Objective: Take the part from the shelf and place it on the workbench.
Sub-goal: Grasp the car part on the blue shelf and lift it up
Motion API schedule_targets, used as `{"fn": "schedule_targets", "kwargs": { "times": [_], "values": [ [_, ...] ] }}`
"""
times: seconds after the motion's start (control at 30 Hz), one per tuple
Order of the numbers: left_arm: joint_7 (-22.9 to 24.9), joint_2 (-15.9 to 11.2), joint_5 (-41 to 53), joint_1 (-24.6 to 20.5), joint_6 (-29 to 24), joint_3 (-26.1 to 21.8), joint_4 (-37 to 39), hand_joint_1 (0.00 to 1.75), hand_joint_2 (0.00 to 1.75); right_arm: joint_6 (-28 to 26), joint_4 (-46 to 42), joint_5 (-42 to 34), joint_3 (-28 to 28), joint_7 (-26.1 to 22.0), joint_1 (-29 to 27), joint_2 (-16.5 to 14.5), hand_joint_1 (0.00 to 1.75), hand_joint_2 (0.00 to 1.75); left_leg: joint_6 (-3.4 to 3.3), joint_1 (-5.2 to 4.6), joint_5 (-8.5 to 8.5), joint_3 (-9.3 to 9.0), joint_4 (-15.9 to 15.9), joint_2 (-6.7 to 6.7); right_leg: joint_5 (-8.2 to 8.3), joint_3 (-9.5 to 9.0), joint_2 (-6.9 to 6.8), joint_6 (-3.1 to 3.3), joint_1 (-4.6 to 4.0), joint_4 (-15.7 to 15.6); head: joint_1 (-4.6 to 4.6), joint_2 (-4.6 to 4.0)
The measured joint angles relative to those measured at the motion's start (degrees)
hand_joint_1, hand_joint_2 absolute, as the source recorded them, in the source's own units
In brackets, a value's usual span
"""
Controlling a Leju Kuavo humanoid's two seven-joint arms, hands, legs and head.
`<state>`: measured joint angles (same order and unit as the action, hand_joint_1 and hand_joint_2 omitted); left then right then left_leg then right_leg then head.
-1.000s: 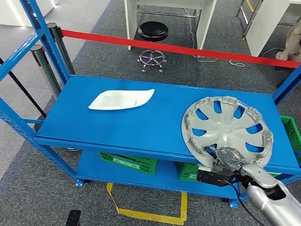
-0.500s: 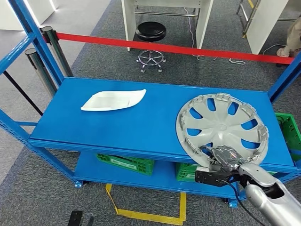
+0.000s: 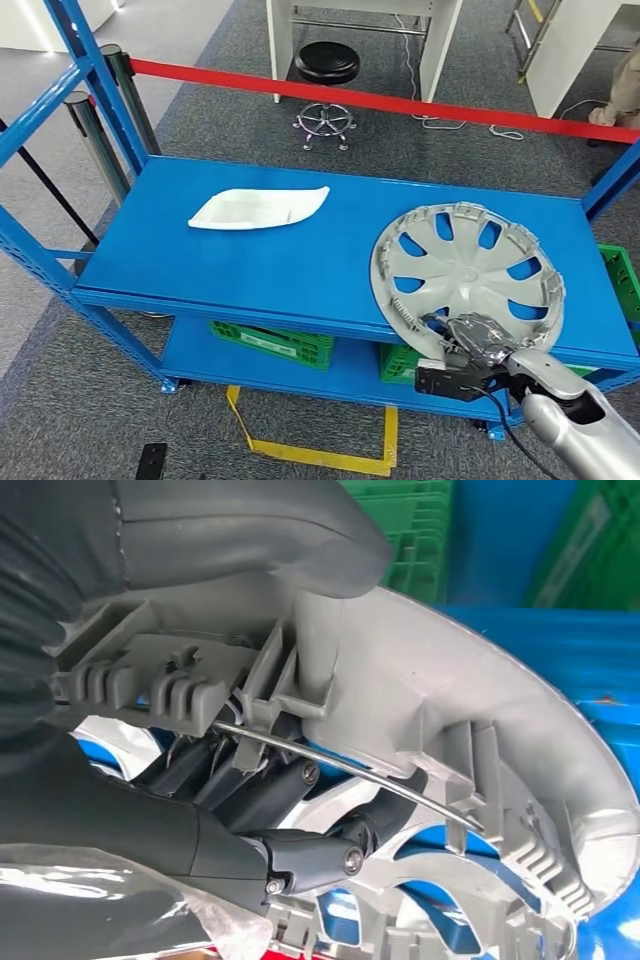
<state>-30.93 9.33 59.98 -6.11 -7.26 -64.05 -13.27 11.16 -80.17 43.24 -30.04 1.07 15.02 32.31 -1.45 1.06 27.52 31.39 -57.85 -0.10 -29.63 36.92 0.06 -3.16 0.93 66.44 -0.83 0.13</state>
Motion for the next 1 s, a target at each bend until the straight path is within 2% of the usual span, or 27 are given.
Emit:
{"fn": "schedule_targets", "kwargs": {
  "times": [0.07,0.1,0.2,0.23,0.3,0.37,0.4,0.43,0.47,0.53,0.57,0.6,0.7,0.77,0.8,0.87,0.9,0.93,0.97,1.0],
  "values": [
    [0.3,0.0,0.0,-0.1,-0.2,-0.1,0.0,0.00,1.75,-0.4,-0.3,0.0,-0.4,-0.2,0.3,-0.1,1.75,1.75,0.50,-0.18,0.14,0.12,-0.1,-0.11,2.33,-3.43,0.09,0.24,0.02,-6.9,0.01,0.00],
    [0.5,0.1,0.0,-0.1,-0.3,-0.2,0.0,0.00,1.75,-0.5,-0.5,0.0,-0.5,-0.2,0.4,-0.2,1.75,1.75,0.80,-0.29,0.14,0.24,-0.2,-0.14,2.45,-4.22,0.17,0.46,-0.03,-8.5,0.02,0.00],
    [0.7,0.1,0.0,-0.1,-0.8,-0.3,0.0,0.00,1.75,-1.0,-1.2,-0.2,-1.1,-0.3,1.0,-0.4,1.75,1.75,1.73,-0.26,0.12,0.37,-0.2,-0.16,2.29,-4.34,0.23,1.58,-0.17,-8.9,0.07,0.00],
    [0.7,0.1,0.0,-0.1,-0.9,-0.3,0.0,0.00,1.75,-1.2,-1.4,-0.3,-1.2,-0.3,1.1,-0.4,1.75,1.75,2.00,-0.20,0.71,0.61,-0.9,-0.15,2.36,-4.41,0.15,2.02,-0.12,-9.0,0.17,0.00],
    [0.7,0.1,0.0,-0.1,-1.0,-0.3,0.0,0.00,1.75,-1.4,-1.7,-0.4,-1.3,-0.2,1.3,-0.4,1.75,1.75,2.35,-0.15,3.64,2.68,-5.7,-0.12,2.44,-4.52,-0.10,2.73,-0.05,-9.2,0.39,0.00],
    [0.8,0.1,0.0,-0.1,-1.0,-0.4,0.0,0.00,1.75,-1.8,-1.7,-0.7,-1.4,-0.2,1.3,-0.4,1.75,1.75,2.44,-0.17,7.08,6.21,-13.4,-0.11,2.38,-4.49,-0.26,3.05,-0.22,-9.1,0.50,0.00],
    [0.8,0.1,0.0,0.0,-1.0,-0.4,0.0,0.00,1.75,-2.2,-1.8,-0.9,-1.5,-0.2,1.2,-0.4,1.75,1.75,2.41,-0.17,7.74,7.42,-16.0,-0.11,2.36,-4.50,-0.30,3.11,-0.32,-9.1,0.51,0.00],
    [0.8,0.1,0.0,0.1,-1.1,-0.4,0.0,0.00,1.75,-2.6,-1.9,-1.0,-1.5,-0.2,1.1,-0.4,1.75,1.75,2.29,-0.20,7.24,7.74,-16.5,-0.11,2.35,-4.52,-0.31,3.13,-0.41,-9.1,0.50,0.00],
    [0.8,0.1,0.0,0.1,-1.1,-0.4,0.0,0.00,1.75,-2.9,-2.0,-1.2,-1.4,-0.2,1.0,-0.4,1.75,1.75,2.09,-0.24,5.72,7.04,-14.9,-0.11,2.35,-4.56,-0.30,3.13,-0.49,-9.1,0.50,0.00],
    [0.8,0.1,0.0,0.1,-1.1,-0.5,0.0,0.00,1.75,-3.3,-2.2,-1.3,-1.3,-0.2,1.0,-0.4,1.75,1.75,1.41,-0.48,1.65,3.86,-7.6,-0.11,2.29,-4.61,-0.29,3.05,-0.62,-9.0,0.48,0.00],
    [0.8,0.0,0.0,0.1,-1.2,-0.5,0.0,0.00,1.75,-3.4,-2.3,-1.3,-1.3,-0.2,1.0,-0.4,1.75,1.75,1.12,-0.61,0.40,2.40,-4.1,-0.10,2.25,-4.49,-0.26,2.92,-0.72,-8.9,0.46,0.00],
    [0.8,0.0,0.0,0.1,-1.2,-0.5,0.0,0.00,1.75,-3.5,-2.3,-1.4,-1.2,-0.2,1.0,-0.4,1.75,1.75,0.92,-0.75,-0.17,1.57,-1.9,-0.08,2.26,-4.29,-0.25,2.71,-0.79,-8.8,0.42,0.00],
    [0.8,0.1,0.0,0.1,-1.3,-0.5,0.0,0.00,1.75,-3.7,-2.6,-1.9,-0.8,-0.3,0.8,-0.4,1.75,1.75,0.56,-0.88,-0.28,1.34,-0.5,-0.04,2.35,-3.76,-0.25,1.84,-0.70,-8.7,0.43,0.00],
    [0.8,0.1,0.0,0.0,-1.4,-0.5,0.0,0.00,1.75,-4.2,-3.2,-2.3,-0.3,-0.7,0.8,-0.4,1.75,1.75,0.03,-0.65,-0.65,1.26,0.0,-0.03,1.09,-2.80,-0.22,1.24,-0.57,-7.2,0.27,0.00],
    [0.8,0.1,0.0,0.0,-1.5,-0.5,0.0,0.00,1.75,-4.8,-3.5,-2.3,0.1,-0.9,0.8,-0.4,1.75,1.75,-0.18,-0.52,-0.79,1.24,0.2,-0.02,-0.37,-1.56,-0.20,1.00,-0.48,-4.7,0.19,0.00],
    [0.8,0.2,-0.1,-0.1,-1.6,-0.5,0.0,0.00,1.75,-7.3,-4.0,-1.2,0.7,-1.2,0.7,-0.7,1.75,1.75,-0.31,-0.53,-0.80,1.32,0.2,-0.04,-3.79,2.02,-0.17,0.56,-0.34,2.9,0.04,0.00],
    [0.8,0.3,-0.1,-0.1,-1.7,-0.5,0.0,0.00,1.75,-9.0,-4.2,-0.1,1.1,-1.3,0.6,-1.2,1.75,1.75,-0.33,-0.53,-0.77,1.33,0.1,-0.05,-4.73,3.62,-0.17,0.39,-0.26,6.0,0.04,0.00],
    [0.8,0.4,-0.1,-0.1,-1.7,-0.5,0.0,0.00,1.75,-10.6,-4.4,1.0,1.5,-1.4,0.5,-1.9,1.75,1.75,-0.33,-0.50,-0.74,1.32,0.1,-0.05,-4.57,4.41,-0.18,0.24,-0.16,7.4,0.03,0.00],
    [0.8,0.5,0.0,-0.1,-1.8,-0.5,0.0,0.00,1.75,-12.0,-4.6,1.9,1.9,-1.4,0.5,-2.6,1.75,1.75,-0.26,-0.44,-0.68,1.28,0.1,-0.05,-3.26,4.12,-0.19,0.11,-0.01,6.3,0.03,0.00],
    [0.8,0.6,0.0,-0.1,-1.8,-0.5,0.0,0.00,1.75,-13.0,-4.9,2.6,2.4,-1.4,0.5,-3.3,1.75,1.75,-0.11,-0.37,-0.57,1.22,0.0,-0.07,-1.17,2.84,-0.21,-0.02,0.20,3.4,0.04,0.00]
  ]
}}
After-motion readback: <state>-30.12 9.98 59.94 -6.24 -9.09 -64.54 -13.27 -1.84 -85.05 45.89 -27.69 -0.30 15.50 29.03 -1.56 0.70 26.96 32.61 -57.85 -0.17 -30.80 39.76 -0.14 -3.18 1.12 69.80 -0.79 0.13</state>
